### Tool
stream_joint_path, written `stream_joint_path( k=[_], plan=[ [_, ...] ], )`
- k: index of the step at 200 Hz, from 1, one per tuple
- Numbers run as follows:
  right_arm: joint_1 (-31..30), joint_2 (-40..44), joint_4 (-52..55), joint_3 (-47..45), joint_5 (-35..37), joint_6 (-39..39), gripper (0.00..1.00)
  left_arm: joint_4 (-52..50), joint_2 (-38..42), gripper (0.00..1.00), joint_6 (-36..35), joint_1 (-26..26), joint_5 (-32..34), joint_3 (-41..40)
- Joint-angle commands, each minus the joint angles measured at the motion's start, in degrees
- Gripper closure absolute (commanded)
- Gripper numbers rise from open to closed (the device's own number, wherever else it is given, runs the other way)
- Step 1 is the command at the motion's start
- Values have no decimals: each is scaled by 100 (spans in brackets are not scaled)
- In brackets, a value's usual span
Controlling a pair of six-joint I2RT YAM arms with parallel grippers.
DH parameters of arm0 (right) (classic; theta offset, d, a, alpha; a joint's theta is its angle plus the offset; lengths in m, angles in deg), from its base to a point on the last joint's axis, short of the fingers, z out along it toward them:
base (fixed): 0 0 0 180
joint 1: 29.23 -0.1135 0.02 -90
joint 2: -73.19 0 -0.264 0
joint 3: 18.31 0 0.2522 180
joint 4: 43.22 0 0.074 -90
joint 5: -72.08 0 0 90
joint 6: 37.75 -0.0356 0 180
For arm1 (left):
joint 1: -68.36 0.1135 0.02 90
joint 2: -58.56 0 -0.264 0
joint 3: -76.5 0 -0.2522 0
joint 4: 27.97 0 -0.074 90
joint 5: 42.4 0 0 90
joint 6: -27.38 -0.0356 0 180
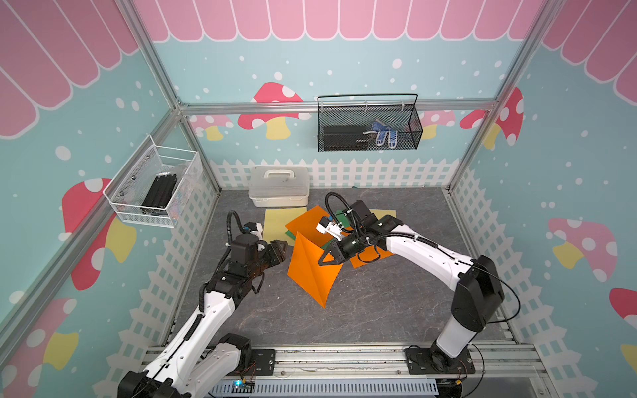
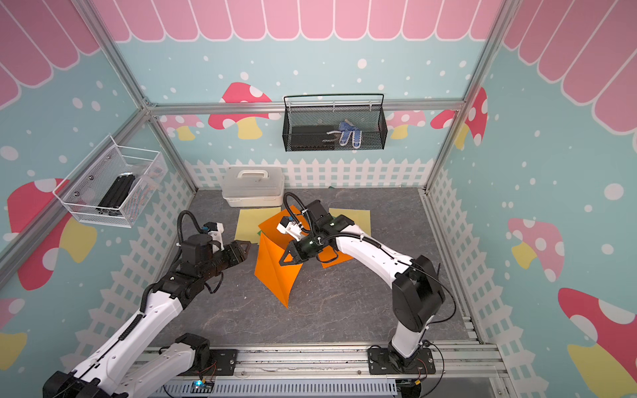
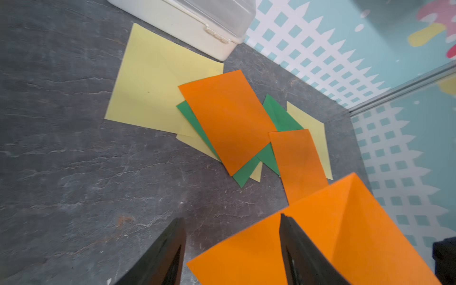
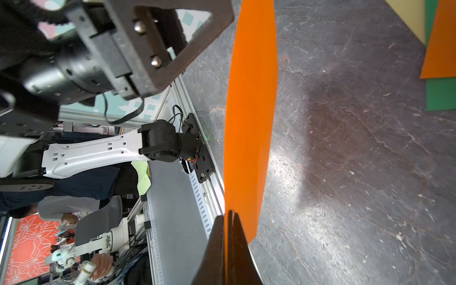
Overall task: Sort the scattered colored papers by color
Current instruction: Pick up the colored paper from the center of the board.
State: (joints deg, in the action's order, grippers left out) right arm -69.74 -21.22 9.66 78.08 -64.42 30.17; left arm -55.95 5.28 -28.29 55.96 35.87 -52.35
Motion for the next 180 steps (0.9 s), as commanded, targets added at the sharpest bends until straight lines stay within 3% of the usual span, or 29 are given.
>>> stream_joint_path(
  k=[1,20,40,63,74,118,180],
  plan=[
    [-23,532,558,-193,85,280,100,1206,105,40,88,210,-1599,-151],
    [-18,771,730,-278,110,341,100,2217,142,43,199,285,-2543,-382],
    [-18,895,783,-292,-70,335,100,3069,139,45,495,335,-3098,-626],
    [-20,931,969,-175,-283,392,100,4570,44,46,1294,513,-3669,-923],
    [-19,956,1106,-93,-392,461,100,4776,-34,46,1447,595,-3881,-907],
    [-18,1228,1069,25,-1198,408,100,5777,-334,51,2039,636,-4284,-968],
    [-18,1218,887,312,-1416,268,100,6074,-415,52,2231,539,-4376,-968]
  ],
)
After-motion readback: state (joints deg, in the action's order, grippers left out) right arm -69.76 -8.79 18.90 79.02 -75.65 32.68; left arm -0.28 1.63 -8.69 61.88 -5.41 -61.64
